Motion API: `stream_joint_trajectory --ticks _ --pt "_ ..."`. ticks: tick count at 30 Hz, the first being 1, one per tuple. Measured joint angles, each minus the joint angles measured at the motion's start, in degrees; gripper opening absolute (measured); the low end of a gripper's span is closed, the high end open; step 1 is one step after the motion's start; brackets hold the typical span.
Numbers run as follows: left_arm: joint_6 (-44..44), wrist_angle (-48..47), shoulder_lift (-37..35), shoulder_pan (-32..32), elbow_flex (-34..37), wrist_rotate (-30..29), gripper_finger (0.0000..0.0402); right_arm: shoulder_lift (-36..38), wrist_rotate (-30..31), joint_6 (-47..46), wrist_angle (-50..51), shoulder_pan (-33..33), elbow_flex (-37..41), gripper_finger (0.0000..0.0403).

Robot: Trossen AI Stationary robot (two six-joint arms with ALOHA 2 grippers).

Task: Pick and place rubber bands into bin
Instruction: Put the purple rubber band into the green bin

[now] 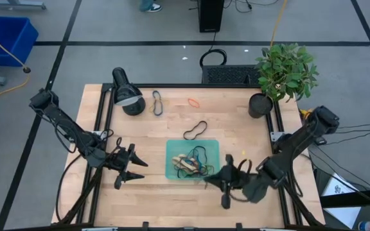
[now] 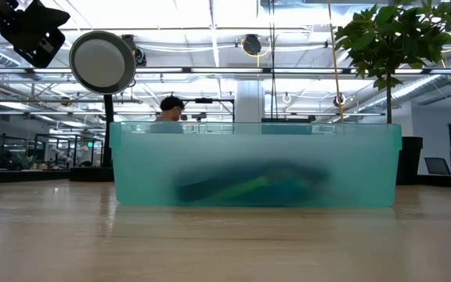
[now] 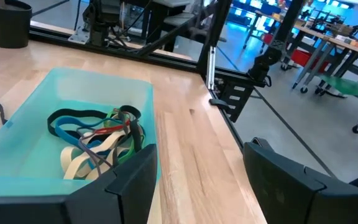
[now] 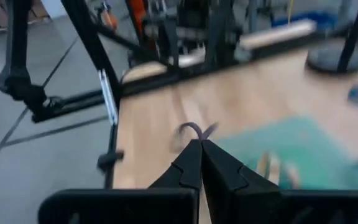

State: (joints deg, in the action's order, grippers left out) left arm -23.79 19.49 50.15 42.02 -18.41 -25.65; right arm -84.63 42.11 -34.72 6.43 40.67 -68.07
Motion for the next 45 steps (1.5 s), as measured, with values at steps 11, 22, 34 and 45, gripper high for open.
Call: stream_joint_trajectory --ticks 11,22,34,45 --pt "-0.11 0.02 0.00 0.01 0.00 0.04 0.0246 0.83 -6.65 19.68 -7.12 -13.98 -0.02 0.0000" --pt "-0.11 0.02 0.00 0.01 0.00 0.05 0.0246 -6.19 -21.26 14.33 0.75 -23.45 1.49 0.0000" --pt "-0.24 0.02 0.00 0.01 0.00 0.06 0.0246 -11.77 -22.90 3.36 0.19 -23.78 12.34 0.0000" --pt "-0.24 0.02 0.00 0.00 0.00 0.04 0.0246 -11.64 -27.41 -1.73 -11.33 -23.81 20.13 0.0022"
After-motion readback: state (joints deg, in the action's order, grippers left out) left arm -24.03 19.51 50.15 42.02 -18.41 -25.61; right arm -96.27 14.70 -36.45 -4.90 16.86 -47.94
